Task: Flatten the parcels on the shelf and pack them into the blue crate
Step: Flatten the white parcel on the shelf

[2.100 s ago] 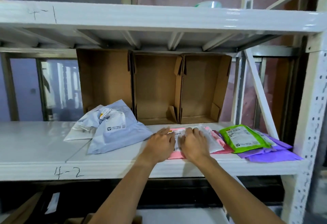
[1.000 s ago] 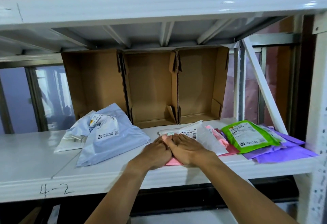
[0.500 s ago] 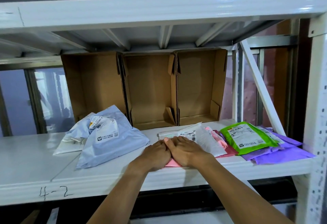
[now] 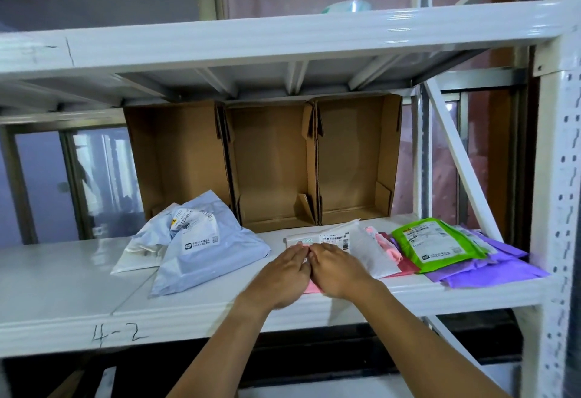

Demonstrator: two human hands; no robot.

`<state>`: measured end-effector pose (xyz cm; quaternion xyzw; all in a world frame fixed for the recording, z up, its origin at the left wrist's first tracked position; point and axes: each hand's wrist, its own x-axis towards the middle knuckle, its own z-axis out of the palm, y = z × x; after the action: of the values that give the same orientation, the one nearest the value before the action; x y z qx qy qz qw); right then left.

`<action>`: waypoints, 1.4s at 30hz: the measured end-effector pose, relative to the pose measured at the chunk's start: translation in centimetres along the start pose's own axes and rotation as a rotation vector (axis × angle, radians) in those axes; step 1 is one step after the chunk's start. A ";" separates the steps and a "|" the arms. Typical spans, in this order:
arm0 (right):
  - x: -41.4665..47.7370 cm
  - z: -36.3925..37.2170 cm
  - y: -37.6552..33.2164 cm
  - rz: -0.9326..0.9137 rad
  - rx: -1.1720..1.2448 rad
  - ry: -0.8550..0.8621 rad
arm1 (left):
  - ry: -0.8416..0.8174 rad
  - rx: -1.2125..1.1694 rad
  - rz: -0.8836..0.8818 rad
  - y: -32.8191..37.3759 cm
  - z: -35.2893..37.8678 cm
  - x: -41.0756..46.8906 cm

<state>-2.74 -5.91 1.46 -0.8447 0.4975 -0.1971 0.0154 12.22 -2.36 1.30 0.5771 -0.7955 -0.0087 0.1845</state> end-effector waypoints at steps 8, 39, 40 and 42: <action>0.7 -0.3 0.2 -0.113 -0.248 -0.195 | -0.174 -0.022 -0.050 0.5 -1.0 -0.3; 0.1 -0.4 0.1 -0.058 -0.214 -0.151 | 0.227 -0.010 -0.219 1.5 -0.5 1.8; 0.0 -0.2 0.2 -0.067 -0.217 -0.122 | 0.264 0.023 -0.209 1.4 0.0 1.9; -0.2 0.0 0.1 -0.063 -0.189 -0.069 | 0.305 0.017 -0.168 1.1 0.5 1.9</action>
<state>-2.95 -5.84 1.39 -0.8638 0.4862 -0.1206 -0.0536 10.54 -3.82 1.68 0.6377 -0.7072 0.0703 0.2970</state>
